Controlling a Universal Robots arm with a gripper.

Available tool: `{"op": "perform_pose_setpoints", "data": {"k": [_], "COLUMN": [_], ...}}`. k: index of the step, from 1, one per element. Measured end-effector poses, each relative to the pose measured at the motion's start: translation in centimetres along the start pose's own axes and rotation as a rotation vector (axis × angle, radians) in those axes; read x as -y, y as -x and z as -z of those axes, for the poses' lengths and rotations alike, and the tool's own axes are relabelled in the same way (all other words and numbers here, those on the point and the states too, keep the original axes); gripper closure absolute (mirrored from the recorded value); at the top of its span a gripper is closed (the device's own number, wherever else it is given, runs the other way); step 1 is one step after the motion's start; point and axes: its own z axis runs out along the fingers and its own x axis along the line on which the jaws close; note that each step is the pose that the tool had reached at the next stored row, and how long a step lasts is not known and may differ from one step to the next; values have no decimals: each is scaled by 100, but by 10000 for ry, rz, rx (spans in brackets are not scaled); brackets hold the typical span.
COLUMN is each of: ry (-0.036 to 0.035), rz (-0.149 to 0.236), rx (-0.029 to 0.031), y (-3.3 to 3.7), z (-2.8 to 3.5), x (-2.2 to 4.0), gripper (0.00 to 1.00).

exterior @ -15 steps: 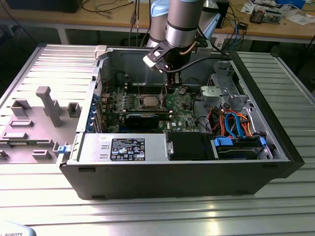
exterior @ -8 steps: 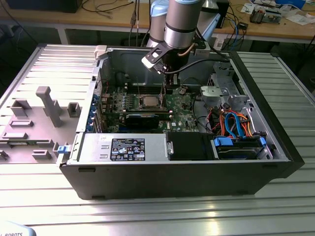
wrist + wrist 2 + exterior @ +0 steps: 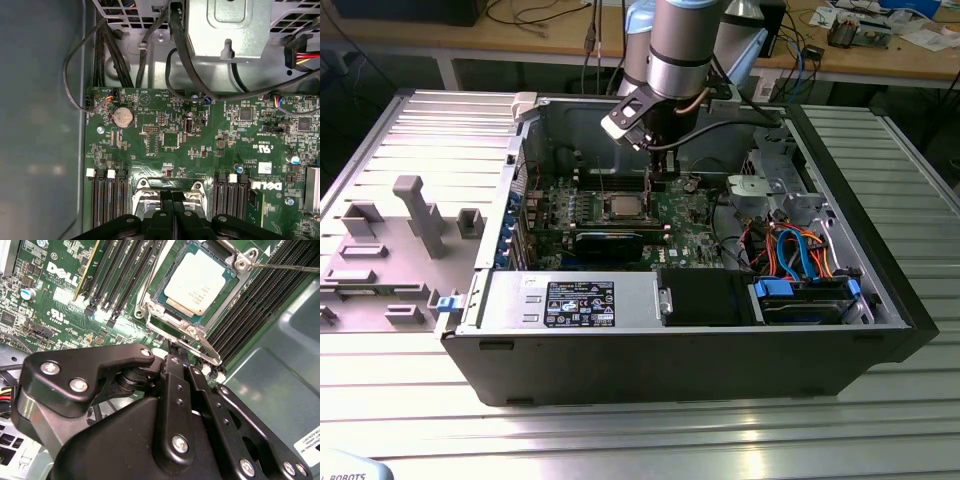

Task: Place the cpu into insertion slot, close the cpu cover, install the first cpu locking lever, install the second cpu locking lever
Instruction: 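Close the cpu cover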

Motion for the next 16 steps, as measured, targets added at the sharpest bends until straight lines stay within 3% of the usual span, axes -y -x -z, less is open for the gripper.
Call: {"op": "perform_pose_setpoints", "data": {"k": [9,16], "ry": [0,0], "rz": [0,0], "rx": [0,-3], "y": [2,2], "z": [-70,-75], "x": [0,0], "gripper": [89,89]}}
